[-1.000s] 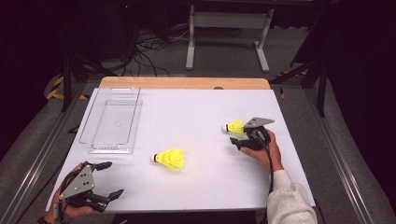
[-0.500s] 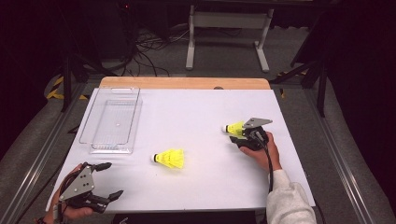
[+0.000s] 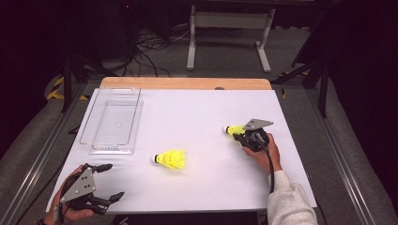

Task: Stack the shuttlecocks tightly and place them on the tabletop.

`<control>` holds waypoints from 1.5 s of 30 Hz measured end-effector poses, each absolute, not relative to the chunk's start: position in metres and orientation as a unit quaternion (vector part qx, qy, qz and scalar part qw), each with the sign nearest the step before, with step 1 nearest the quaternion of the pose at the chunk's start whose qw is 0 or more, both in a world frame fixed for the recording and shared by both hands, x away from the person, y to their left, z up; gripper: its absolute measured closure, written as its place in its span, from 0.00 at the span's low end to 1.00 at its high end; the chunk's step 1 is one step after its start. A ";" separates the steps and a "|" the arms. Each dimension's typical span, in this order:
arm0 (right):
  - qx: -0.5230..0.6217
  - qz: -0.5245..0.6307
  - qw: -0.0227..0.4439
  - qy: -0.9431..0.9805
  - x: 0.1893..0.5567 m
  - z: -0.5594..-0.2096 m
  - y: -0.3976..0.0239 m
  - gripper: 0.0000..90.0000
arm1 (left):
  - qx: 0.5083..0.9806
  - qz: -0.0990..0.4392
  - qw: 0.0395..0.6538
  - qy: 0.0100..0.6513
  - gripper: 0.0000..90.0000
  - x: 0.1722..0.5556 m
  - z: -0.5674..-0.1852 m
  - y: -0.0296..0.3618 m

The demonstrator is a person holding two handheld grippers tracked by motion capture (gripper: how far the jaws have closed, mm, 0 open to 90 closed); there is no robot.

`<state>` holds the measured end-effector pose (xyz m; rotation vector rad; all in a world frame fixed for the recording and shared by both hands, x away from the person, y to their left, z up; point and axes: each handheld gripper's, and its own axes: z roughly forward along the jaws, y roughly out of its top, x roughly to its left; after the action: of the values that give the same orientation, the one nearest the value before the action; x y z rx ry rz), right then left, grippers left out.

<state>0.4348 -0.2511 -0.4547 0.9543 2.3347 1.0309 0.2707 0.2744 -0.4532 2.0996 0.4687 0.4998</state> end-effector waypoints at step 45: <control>0.310 0.430 0.267 0.805 0.409 -0.422 -0.255 1.00 | 0.849 0.200 0.450 0.191 0.08 0.271 -0.454 0.274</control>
<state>0.4089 -0.2549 -0.4221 0.8374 2.1715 1.1605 0.2709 0.2741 -0.4539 2.0990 0.4711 0.4943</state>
